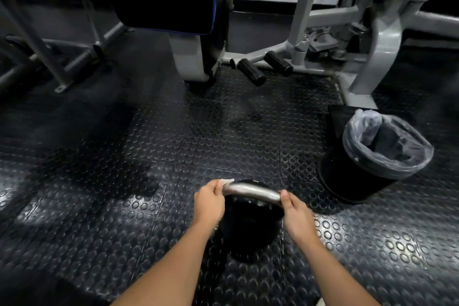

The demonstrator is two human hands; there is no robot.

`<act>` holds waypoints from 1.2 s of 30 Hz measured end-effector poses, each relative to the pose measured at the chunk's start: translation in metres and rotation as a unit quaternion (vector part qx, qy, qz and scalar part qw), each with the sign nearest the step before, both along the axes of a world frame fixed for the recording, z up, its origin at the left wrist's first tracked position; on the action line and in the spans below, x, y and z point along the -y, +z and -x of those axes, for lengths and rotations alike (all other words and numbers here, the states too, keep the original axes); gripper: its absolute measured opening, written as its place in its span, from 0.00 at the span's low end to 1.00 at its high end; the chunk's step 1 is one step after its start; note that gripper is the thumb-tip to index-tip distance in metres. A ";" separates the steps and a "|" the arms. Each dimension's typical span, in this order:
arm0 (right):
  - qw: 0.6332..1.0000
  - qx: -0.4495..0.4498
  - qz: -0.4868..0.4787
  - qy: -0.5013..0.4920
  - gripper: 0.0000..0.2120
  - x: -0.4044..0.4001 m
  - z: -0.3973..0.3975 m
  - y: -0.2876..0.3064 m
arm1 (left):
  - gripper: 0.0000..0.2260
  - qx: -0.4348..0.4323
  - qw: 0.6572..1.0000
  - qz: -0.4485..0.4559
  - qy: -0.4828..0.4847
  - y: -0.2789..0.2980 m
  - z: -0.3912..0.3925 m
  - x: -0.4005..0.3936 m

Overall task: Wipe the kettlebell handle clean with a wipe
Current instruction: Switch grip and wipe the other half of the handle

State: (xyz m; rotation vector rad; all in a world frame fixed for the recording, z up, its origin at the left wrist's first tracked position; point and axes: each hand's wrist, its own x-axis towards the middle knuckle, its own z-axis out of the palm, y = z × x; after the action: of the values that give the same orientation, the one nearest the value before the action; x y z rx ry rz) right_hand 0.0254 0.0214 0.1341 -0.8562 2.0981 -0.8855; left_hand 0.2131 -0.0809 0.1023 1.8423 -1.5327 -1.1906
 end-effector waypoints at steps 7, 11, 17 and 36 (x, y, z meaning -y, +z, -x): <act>1.000 -0.012 -0.018 -0.007 0.22 0.000 0.001 -0.007 | 0.13 0.005 1.000 -0.028 0.010 -0.011 -0.003 0.002; 1.000 -0.010 -0.022 -0.006 0.22 -0.001 0.001 -0.004 | 0.13 0.000 1.000 0.010 -0.015 -0.001 -0.002 0.002; 1.000 -0.001 -0.023 -0.008 0.23 -0.002 0.001 -0.003 | 0.13 -0.001 1.000 0.019 0.011 -0.012 -0.007 -0.010; 1.000 0.006 -0.002 0.004 0.23 -0.002 0.003 0.001 | 0.16 -0.016 0.987 -0.059 -0.147 0.004 -0.014 0.038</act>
State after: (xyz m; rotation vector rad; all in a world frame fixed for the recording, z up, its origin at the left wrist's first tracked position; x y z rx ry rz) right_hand 0.0229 0.0230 0.1354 -0.8551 2.0834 -0.8804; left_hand 0.2272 -0.1193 0.1063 1.6998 -1.7951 -1.4641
